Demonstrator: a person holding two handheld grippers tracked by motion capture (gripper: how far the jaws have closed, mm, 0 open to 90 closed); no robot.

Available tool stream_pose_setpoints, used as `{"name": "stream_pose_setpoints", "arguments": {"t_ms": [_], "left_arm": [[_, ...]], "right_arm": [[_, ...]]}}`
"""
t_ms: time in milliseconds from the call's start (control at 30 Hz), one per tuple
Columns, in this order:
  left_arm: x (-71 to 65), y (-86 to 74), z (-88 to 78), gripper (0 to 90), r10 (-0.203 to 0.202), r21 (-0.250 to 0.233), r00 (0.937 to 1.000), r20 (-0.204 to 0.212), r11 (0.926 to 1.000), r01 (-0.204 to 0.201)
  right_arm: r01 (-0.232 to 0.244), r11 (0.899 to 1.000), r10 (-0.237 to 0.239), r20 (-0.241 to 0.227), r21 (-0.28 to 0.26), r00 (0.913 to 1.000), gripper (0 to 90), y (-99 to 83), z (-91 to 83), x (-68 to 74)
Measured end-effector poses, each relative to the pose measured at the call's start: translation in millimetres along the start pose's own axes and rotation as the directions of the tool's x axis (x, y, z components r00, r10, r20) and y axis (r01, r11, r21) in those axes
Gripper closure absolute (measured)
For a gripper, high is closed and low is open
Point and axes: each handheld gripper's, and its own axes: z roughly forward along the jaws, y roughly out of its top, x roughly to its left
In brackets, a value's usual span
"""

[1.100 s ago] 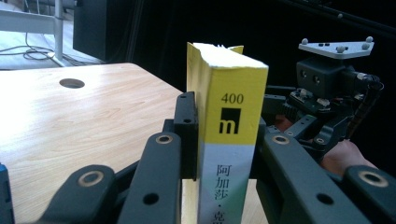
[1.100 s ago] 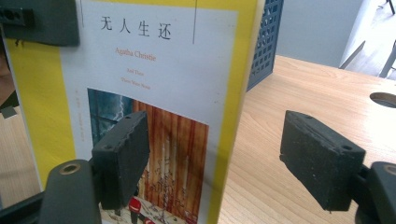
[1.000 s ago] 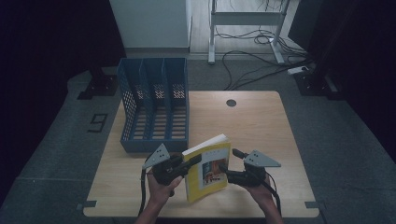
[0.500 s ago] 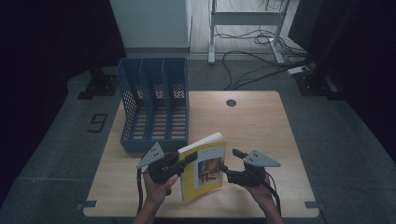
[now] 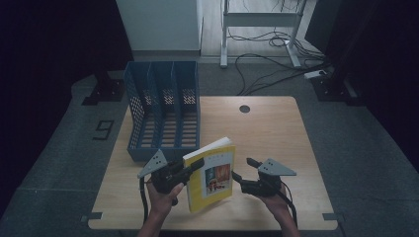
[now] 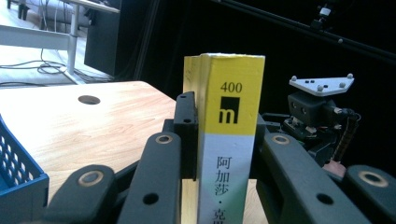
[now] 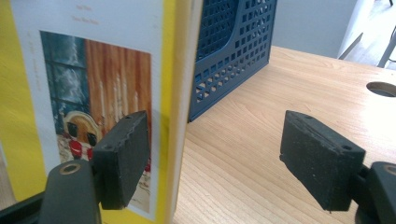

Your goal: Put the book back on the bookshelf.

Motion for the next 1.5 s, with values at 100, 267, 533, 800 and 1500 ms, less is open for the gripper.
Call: {"name": "stream_pose_setpoints", "arguments": {"t_ms": [100,267,533,800,1500], "left_arm": [[0.9,1.0,-1.8,75.4,-0.002,-0.011,1.0000,-0.003,0.9999,0.002],[2.3,3.2,-5.8,75.4,-0.004,-0.016,1.0000,-0.008,0.9999,0.004],[5.2,6.5,-13.0,75.3,-0.014,-0.039,0.9998,-0.017,0.9992,0.013],[4.7,8.1,-15.6,75.3,-0.017,-0.048,0.9996,-0.021,0.9987,0.016],[12.7,26.2,-22.9,75.3,-0.037,-0.089,0.9988,-0.032,0.9955,0.034]], "right_arm": [[-0.007,1.000,0.007,0.005,0.003,1.0000,23.3,-1.1,0.1,-2.5],[-0.019,1.000,0.019,0.017,0.010,0.9997,23.3,-4.4,1.6,-7.2],[-0.032,0.999,0.031,0.034,0.034,0.9989,23.3,-10.5,5.8,-13.7],[-0.054,0.996,0.049,0.071,0.076,0.9963,23.6,-19.0,12.4,-20.7],[-0.136,0.967,0.104,0.155,0.214,0.9824,24.4,-46.2,29.1,-39.3]]}}
